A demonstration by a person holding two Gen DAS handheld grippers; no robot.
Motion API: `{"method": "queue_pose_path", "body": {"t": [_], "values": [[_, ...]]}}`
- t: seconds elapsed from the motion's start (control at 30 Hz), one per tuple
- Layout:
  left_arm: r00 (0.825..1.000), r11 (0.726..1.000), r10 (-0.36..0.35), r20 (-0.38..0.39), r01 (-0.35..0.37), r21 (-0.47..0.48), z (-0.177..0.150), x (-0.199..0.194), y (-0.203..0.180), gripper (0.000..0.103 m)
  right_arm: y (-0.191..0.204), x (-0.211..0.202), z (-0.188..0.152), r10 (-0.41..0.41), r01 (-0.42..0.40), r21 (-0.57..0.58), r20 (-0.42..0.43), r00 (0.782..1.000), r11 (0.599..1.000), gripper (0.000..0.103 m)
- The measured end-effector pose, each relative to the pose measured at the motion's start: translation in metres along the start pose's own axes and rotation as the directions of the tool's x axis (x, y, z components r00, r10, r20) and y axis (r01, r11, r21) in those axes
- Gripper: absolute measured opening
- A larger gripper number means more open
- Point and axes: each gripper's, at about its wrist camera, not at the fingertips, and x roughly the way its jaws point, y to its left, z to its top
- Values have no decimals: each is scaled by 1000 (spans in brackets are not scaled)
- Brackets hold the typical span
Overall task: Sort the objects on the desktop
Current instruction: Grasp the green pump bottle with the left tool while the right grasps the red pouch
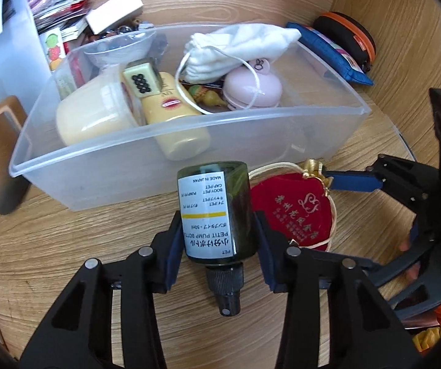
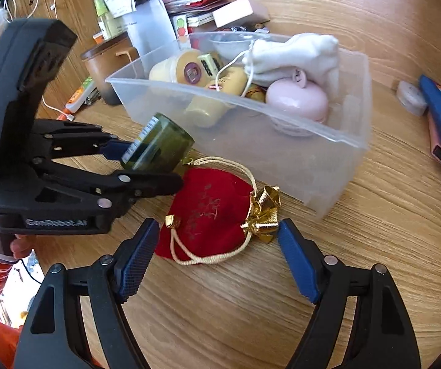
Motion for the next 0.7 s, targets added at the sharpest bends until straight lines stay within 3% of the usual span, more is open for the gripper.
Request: {"method": "queue_pose_path", "body": {"t": [0.07, 0.13, 0.23, 0.4, 0.7], "values": [[1000, 1000, -2, 7, 2, -7, 0, -2, 2, 43, 4, 5, 1, -17, 17, -12, -1, 1000, 1000, 73], [1000, 1000, -2, 10, 2, -15, -1, -3, 4, 43, 10, 9, 3, -38, 38, -25, 15, 999, 999, 56], [1000, 1000, 3, 12, -2, -25, -2, -3, 6, 43, 17, 12, 7, -17, 19, -35, 32, 999, 999, 44], [1000, 999, 2, 15, -2, -39, -5, -6, 12, 43, 22, 12, 7, -18, 21, -47, 55, 998, 999, 37], [999, 998, 6, 46, -3, -55, -15, -26, 21, 42, 16, -12, 3, -31, 34, -28, 98, 995, 999, 35]]}}
